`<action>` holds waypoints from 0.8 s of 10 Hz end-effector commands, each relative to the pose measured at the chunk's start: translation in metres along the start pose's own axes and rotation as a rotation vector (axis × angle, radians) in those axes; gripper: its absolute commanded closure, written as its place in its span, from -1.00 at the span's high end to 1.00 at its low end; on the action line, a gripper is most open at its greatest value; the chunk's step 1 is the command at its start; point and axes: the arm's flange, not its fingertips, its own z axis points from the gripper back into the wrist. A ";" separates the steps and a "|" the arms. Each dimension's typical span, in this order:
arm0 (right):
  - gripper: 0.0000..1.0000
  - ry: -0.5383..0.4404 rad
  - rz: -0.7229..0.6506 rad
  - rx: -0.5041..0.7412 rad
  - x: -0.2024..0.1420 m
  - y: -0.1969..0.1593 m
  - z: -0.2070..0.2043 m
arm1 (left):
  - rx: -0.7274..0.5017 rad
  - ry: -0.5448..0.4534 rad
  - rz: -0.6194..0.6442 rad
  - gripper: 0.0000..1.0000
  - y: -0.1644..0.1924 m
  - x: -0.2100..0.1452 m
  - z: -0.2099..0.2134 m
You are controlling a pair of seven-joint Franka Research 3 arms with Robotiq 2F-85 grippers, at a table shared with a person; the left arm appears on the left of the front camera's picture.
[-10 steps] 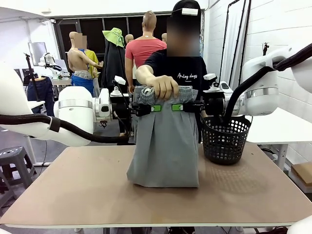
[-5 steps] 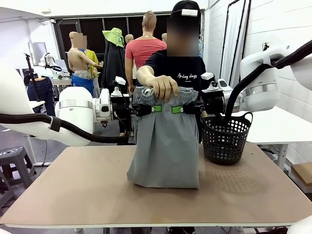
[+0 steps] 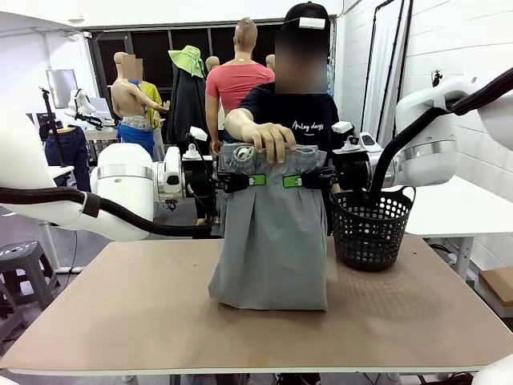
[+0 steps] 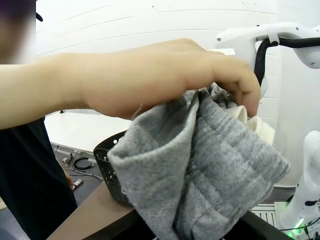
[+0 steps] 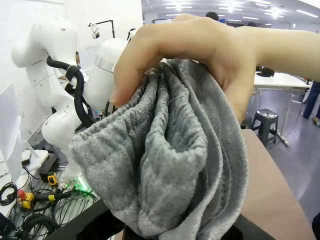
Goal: Fold the training pants.
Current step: Fold the Training pants in half.
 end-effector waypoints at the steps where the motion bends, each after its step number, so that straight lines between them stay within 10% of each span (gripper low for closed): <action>1: -1.00 -0.028 -0.014 0.003 0.000 0.002 -0.001 | 0.011 0.003 -0.007 -1.00 -0.001 0.003 -0.001; 8: -1.00 -0.028 -0.014 0.003 0.000 0.002 -0.001 | 0.011 0.003 -0.007 -1.00 -0.001 0.003 -0.001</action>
